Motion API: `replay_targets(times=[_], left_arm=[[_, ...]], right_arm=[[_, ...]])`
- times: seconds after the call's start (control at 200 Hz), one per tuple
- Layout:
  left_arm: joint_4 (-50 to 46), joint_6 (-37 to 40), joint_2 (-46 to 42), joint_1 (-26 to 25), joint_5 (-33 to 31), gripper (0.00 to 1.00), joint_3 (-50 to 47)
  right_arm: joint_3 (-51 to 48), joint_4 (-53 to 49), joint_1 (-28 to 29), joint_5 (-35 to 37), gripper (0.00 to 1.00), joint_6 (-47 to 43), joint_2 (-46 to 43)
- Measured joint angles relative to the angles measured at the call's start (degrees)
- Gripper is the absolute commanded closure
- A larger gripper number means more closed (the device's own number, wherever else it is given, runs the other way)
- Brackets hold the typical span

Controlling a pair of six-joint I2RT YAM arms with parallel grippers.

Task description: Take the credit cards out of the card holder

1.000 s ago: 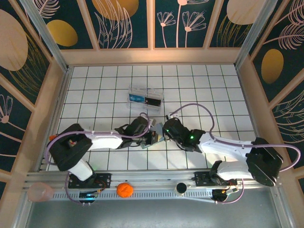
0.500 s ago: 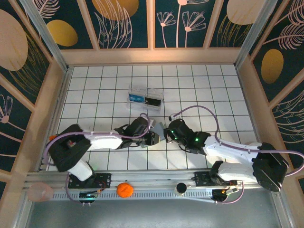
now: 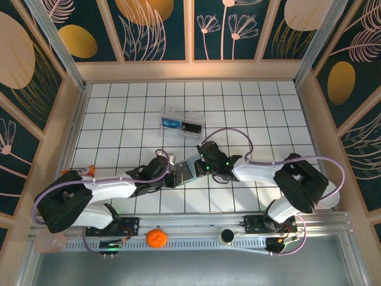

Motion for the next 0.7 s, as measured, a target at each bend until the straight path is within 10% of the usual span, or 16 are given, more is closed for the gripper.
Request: replay_targets(times=[0.325,0.701], left_arm=[[1.18,0.07,0.9,5.14,-1.51,0.79,-1.51],[3.28,1.33,-8.76,6.34,-0.94,0.59,-2.03]], right_arm=[[-3.93,0.74,2.36,2.47,0.97,6.75,-1.55],[-1.18,-2.49,4.39,1.53,0.75,7.1,-8.04]])
